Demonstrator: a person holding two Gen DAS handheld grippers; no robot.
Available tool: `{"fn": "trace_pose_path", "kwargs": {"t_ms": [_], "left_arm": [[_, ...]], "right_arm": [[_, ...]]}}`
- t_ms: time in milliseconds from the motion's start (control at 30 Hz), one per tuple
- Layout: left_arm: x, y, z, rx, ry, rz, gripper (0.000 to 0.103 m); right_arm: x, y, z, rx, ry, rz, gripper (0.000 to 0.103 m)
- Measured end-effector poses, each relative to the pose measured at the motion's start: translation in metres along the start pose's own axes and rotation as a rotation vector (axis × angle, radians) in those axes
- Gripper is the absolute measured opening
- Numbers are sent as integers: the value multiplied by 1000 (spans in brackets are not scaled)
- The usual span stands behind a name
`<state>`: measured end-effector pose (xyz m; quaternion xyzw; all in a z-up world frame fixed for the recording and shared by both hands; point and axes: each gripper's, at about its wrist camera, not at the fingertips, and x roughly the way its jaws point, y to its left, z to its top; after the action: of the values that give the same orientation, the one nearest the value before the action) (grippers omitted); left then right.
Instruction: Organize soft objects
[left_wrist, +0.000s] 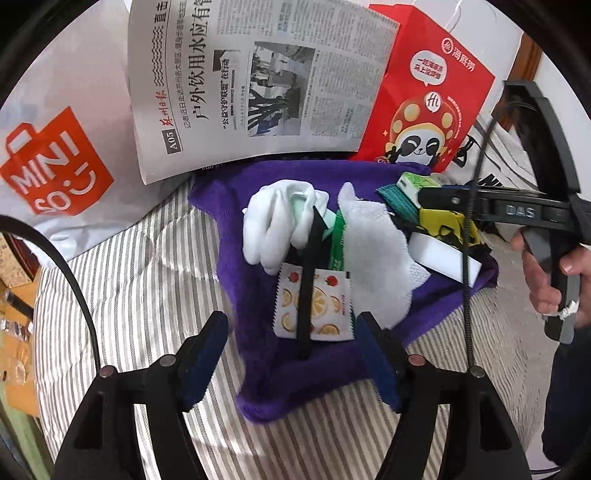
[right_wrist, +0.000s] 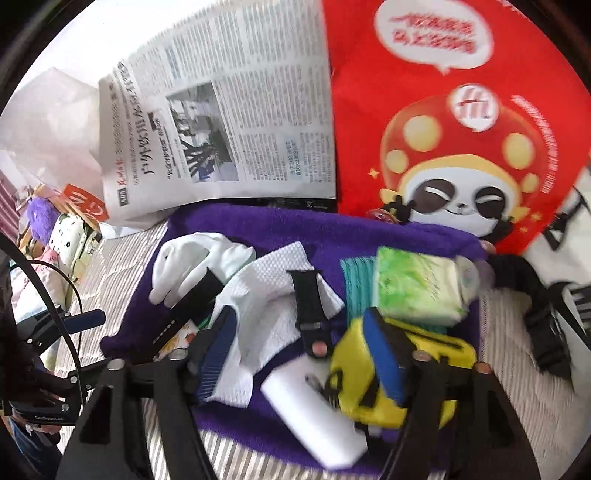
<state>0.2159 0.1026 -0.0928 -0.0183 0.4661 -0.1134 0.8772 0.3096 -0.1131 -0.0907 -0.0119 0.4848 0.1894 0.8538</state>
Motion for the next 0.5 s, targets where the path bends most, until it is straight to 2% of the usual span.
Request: {"fn": "trace_pose_path", "kwargs": {"t_ms": [133,267,367,500], "left_arm": [[-12,-14,-7,3,-13,24,82],[-29,-36,-14,6,-31,33,88],[-42,-53,-21,11,-46,49,93],[-61,-77,-32,18,-66,92,96]], "right_arm": [[-30,-1,-20,24,-10,-18,80],[-59,0,-48,8,-27,-97,92],[-75,2,-69,14,-38,-130,95],[-97,1,-95,42,-47,-133,98]]}}
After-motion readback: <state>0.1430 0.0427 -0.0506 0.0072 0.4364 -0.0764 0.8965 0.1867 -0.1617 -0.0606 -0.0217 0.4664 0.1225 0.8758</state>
